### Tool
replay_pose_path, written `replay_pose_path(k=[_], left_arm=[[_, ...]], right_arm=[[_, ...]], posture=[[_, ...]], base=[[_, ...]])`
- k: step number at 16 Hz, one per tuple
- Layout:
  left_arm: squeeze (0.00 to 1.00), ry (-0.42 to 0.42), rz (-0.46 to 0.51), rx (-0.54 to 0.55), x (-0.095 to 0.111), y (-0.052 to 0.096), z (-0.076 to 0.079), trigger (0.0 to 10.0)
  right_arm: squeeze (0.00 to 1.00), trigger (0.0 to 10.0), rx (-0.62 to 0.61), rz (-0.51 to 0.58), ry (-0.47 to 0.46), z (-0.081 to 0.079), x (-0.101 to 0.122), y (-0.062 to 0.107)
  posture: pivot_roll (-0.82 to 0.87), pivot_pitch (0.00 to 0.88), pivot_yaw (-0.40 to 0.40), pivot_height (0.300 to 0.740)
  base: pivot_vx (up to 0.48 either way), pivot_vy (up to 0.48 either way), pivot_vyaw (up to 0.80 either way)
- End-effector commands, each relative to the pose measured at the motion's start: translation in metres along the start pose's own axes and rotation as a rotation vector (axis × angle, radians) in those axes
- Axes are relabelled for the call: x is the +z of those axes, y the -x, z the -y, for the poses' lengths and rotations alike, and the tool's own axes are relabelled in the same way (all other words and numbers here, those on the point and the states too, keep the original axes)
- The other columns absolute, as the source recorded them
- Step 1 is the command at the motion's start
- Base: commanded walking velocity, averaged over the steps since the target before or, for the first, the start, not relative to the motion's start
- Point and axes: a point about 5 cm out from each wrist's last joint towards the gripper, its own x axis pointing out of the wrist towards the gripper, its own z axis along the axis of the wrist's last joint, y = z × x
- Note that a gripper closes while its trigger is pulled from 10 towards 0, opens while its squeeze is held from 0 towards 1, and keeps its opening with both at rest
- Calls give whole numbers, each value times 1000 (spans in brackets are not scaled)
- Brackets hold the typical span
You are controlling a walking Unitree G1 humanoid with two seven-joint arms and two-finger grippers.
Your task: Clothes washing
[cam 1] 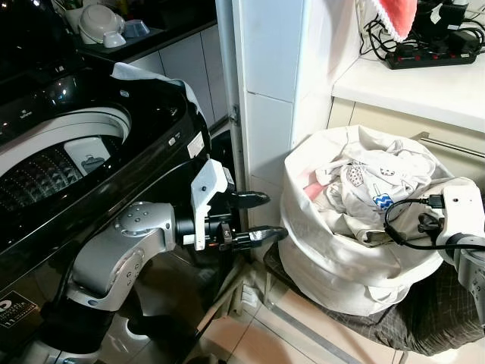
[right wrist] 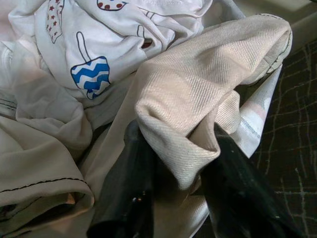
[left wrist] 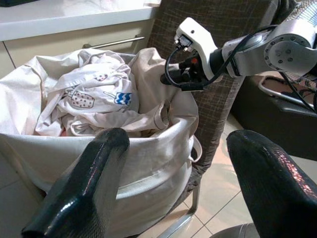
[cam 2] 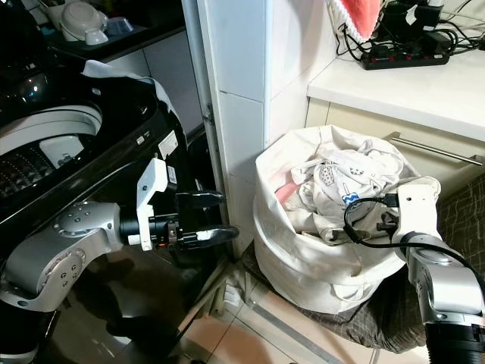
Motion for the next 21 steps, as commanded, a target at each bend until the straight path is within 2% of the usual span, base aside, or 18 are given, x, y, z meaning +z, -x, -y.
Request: replay_pose_path(k=[1, 9, 12, 13, 14, 15, 16, 17, 18, 19, 20, 21], left_arm=[[0, -12, -16, 6, 0, 1, -2, 10000], [0, -20, -17, 14, -1, -1, -2, 10000], [0, -35, 1, 50, 1, 0, -6, 10000], [0, -43, 4, 69, 1, 1, -8, 10000], [0, -47, 0, 84, 0, 1, -10, 10000], [0, -53, 19, 118, 2, 0, -14, 10000], [0, -53, 25, 125, 3, 0, -15, 10000], [0, -58, 51, 150, 6, 0, -17, 10000], [0, -81, 108, 215, 14, 1, -24, 10000], [0, -95, 136, 252, 20, 1, -28, 10000], [0, -103, 244, 368, 38, 3, -41, 10000], [0, -101, 273, 382, 43, 4, -43, 10000]], right_arm=[[0, 0, 0, 14, -10, 0, 3, -1], [0, 0, -11, 62, -24, 5, 16, 1], [0, 0, 0, 178, -65, 6, 47, 9], [0, 0, 27, 255, -106, 5, 65, 15], [0, 0, 72, 321, -163, 3, 79, 21], [0, 0, 205, 507, -333, -2, 115, 38], [0, 0, 239, 549, -370, -3, 123, 43], [0, 0, 358, 673, -426, -7, 148, 60], [0, 0, 557, 818, -449, -18, 179, 88], [0, 0, 607, 846, -440, -22, 187, 96], [0, 0, 728, 914, -400, -31, 209, 116], [0, 0, 756, 932, -387, -33, 214, 121]], posture=[[32, 0, 105, 740], [26, 0, 105, 740], [23, 0, 104, 740], [19, 0, 106, 740], [16, 0, 108, 740], [12, 0, 109, 740], [12, 0, 109, 740], [9, 0, 109, 740], [4, 0, 108, 740], [3, 0, 105, 740], [2, 0, 100, 740], [2, 0, 96, 740]], base=[[0, 0, 0], [0, 0, 0], [0, 0, 0], [0, 0, 0], [0, 0, 0], [0, 0, 0], [0, 0, 0], [0, 0, 0], [0, 0, 0], [0, 0, 0], [0, 0, 0], [0, 0, 0]])
